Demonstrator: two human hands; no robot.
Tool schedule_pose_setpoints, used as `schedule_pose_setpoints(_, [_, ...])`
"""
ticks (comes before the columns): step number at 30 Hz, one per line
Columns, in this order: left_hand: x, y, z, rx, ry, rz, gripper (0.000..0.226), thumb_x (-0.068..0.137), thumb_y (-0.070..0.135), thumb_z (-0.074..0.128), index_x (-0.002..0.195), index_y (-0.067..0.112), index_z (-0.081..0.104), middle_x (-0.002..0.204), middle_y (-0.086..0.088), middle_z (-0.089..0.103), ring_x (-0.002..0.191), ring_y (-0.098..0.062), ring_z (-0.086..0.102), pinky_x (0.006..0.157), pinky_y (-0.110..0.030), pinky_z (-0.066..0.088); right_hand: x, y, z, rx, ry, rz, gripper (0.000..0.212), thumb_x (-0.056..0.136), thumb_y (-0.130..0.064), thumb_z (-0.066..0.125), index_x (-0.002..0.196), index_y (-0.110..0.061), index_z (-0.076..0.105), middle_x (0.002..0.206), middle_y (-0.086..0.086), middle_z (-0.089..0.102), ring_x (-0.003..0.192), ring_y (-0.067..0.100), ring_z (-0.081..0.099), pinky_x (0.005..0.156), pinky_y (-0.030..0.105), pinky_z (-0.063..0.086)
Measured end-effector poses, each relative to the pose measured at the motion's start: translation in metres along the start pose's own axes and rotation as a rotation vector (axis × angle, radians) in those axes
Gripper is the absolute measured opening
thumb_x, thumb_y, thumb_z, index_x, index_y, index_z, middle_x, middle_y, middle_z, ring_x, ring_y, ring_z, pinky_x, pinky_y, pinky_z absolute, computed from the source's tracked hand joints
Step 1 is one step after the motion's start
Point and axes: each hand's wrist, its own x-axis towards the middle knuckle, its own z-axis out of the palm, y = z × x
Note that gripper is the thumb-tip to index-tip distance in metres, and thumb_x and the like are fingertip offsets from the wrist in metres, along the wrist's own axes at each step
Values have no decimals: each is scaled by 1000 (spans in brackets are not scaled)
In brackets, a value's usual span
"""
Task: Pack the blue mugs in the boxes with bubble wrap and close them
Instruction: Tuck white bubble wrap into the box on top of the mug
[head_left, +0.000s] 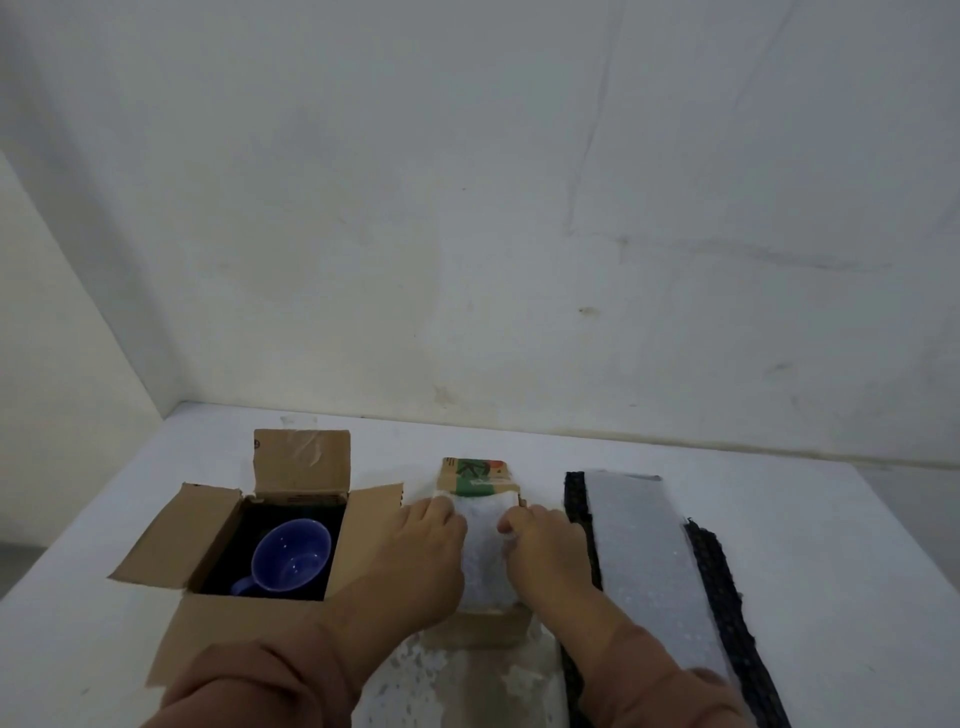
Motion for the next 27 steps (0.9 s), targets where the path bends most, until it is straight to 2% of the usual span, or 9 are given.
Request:
schedule_pose_setpoints(3, [1,-5,-3,75,-163,-1,50,84,26,50,132,14,47,143,-9,38,134,-26,32,116,-37,18,-1,-1,-5,-141,-37,-105,35,85,-16,54,120,-22,57,140,6,38,126,27,34,99,39,27])
schedule_pose_setpoints(7, [4,-7,-5,208,-263,60,63,89,30,54,144,8,34,157,-17,17,147,-29,9,119,-44,3,4,-1,-15,-331,-152,-287,48,83,-11,55,130,-10,48,159,6,8,146,23,0,112,54,5])
schedule_pose_setpoints(10, [7,-4,-2,257,-273,67,66,90,36,54,144,5,31,157,-20,15,147,-32,6,119,-45,3,1,-4,-9,-403,-95,-428,44,86,-7,49,130,-6,48,155,12,21,141,29,21,110,50,20])
schedule_pose_setpoints(13, [10,2,-3,335,-318,83,72,91,40,52,147,3,25,157,-22,13,147,-36,5,119,-47,1,1,-8,0,-422,2,-476,30,70,-16,54,94,-17,73,114,7,68,103,23,53,87,34,49])
schedule_pose_setpoints(14, [11,4,-4,362,-331,90,70,92,38,52,147,2,26,157,-23,13,146,-37,5,119,-47,0,3,-6,0,-459,-50,-449,30,75,-13,55,100,-13,71,116,9,66,106,26,50,93,37,46])
schedule_pose_setpoints(16, [14,7,-7,409,-366,101,65,93,33,51,145,1,29,156,-25,15,145,-39,7,119,-49,-1,9,-3,7,-507,-231,-375,45,91,-12,48,134,1,43,143,23,38,131,34,34,114,51,16])
schedule_pose_setpoints(18, [18,7,-8,437,-409,111,64,92,34,52,143,1,32,154,-25,20,145,-39,10,119,-51,-3,13,-4,6,-542,-399,-289,62,94,-20,46,146,-1,19,154,22,16,142,34,18,115,57,-5])
schedule_pose_setpoints(22, [25,1,-6,391,-409,109,60,88,35,58,138,7,39,146,-19,38,141,-34,25,116,-53,-8,21,-9,-6,-466,-562,-268,73,90,-34,54,147,-9,17,154,17,16,142,32,16,114,60,-11])
schedule_pose_setpoints(27, [30,2,-5,363,-418,111,70,87,32,59,144,5,27,144,-21,35,135,-36,31,118,-51,2,21,-11,-10,-569,-418,-370,71,89,-34,52,147,-8,20,147,18,27,137,35,25,112,61,-10])
